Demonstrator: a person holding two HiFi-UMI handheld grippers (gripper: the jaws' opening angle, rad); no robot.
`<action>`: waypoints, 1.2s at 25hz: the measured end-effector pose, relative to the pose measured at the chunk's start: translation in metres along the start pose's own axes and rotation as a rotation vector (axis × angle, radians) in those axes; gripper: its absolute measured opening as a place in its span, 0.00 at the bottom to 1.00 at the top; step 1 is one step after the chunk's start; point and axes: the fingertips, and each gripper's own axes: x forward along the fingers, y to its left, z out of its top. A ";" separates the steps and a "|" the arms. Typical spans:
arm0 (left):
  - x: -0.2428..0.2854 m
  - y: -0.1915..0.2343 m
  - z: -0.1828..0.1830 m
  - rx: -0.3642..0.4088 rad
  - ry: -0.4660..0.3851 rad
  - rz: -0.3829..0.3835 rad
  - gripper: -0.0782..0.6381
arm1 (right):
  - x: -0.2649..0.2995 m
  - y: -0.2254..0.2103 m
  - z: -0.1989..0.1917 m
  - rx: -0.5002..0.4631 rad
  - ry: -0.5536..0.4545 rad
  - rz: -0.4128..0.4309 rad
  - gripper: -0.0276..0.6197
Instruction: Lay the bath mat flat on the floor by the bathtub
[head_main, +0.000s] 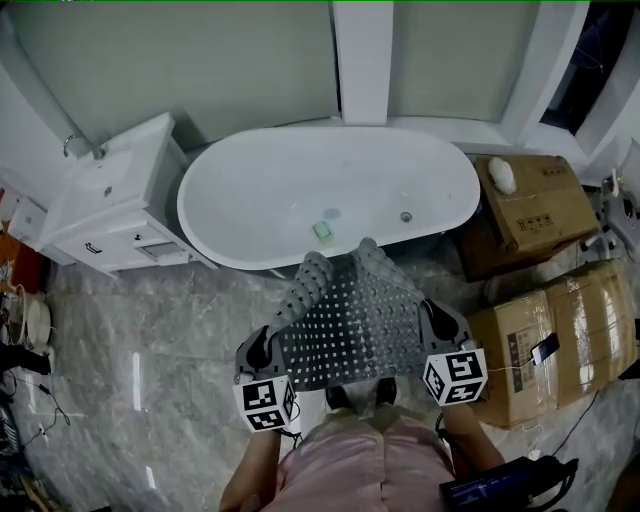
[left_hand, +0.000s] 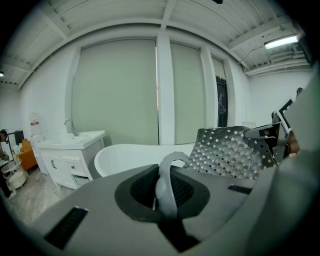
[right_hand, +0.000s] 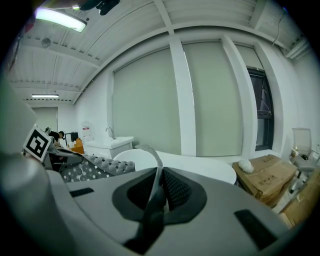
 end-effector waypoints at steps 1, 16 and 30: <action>0.002 -0.005 -0.004 -0.002 0.015 -0.001 0.16 | 0.000 -0.004 -0.004 0.005 0.010 0.000 0.09; 0.025 -0.049 -0.069 -0.010 0.212 -0.035 0.16 | 0.005 -0.047 -0.086 0.078 0.169 -0.009 0.09; 0.040 -0.052 -0.074 0.027 0.220 -0.031 0.16 | 0.015 -0.059 -0.092 0.063 0.174 -0.008 0.09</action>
